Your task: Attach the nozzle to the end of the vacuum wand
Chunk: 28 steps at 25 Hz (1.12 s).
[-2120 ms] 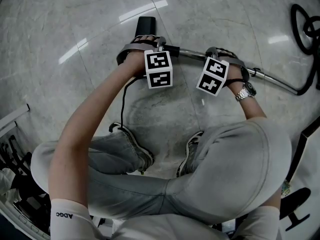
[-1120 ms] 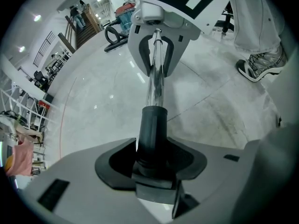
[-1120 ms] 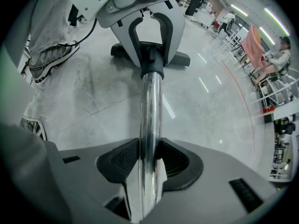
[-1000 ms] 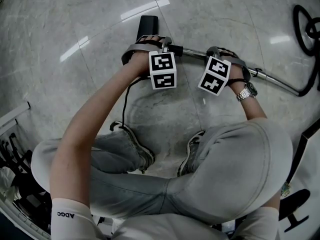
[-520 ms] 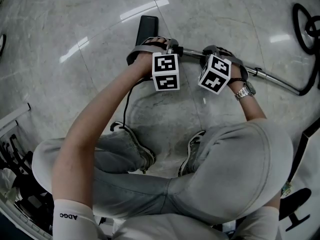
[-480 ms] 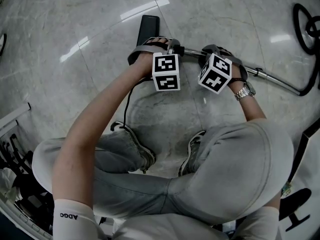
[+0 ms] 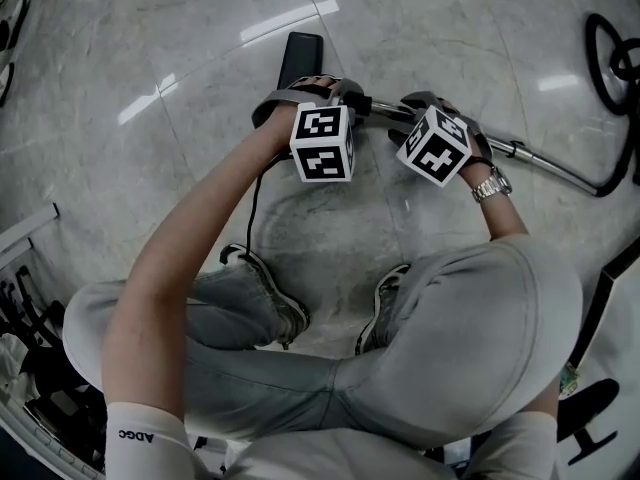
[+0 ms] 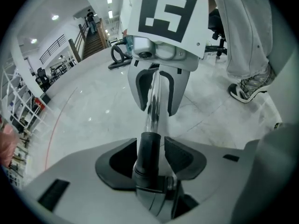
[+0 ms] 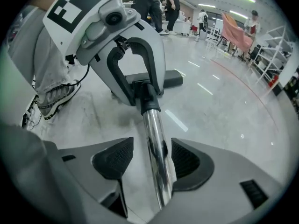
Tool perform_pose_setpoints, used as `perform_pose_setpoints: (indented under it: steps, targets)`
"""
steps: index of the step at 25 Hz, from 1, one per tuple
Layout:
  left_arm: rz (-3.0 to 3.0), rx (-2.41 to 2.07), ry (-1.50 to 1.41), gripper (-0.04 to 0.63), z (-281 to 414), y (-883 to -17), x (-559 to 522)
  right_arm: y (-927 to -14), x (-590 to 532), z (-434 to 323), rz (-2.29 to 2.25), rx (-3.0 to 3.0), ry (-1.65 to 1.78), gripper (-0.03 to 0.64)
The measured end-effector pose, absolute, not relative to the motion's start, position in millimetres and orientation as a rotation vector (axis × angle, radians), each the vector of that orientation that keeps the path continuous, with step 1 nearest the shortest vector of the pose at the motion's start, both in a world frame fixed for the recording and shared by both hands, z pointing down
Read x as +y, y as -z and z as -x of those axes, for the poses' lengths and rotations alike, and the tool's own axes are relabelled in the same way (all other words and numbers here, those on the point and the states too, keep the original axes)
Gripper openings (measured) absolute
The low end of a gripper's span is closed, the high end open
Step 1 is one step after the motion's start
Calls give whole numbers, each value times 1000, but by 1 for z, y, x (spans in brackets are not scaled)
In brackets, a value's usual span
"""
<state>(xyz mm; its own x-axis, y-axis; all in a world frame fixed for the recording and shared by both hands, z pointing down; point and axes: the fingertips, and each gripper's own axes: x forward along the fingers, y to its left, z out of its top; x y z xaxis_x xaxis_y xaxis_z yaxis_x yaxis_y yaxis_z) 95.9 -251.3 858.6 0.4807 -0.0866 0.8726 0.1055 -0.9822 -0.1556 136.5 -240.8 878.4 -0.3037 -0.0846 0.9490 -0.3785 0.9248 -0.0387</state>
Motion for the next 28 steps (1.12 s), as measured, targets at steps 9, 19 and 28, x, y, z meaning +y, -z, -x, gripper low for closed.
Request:
perform_pose_setpoints:
  steps: [9,19,28]
  targets:
    - [2611,251,1217,127,-85,-781,-304,-819,-277,-140,-521,-2020,-322,225]
    - [2444,644,1237,14,35,-691,-412,-724,-342,-176,-778,-2122,-279,157]
    - [2380,1275,1026,9,182,-603,-439,-637,-384,-219,-1126,-2148,-187,5]
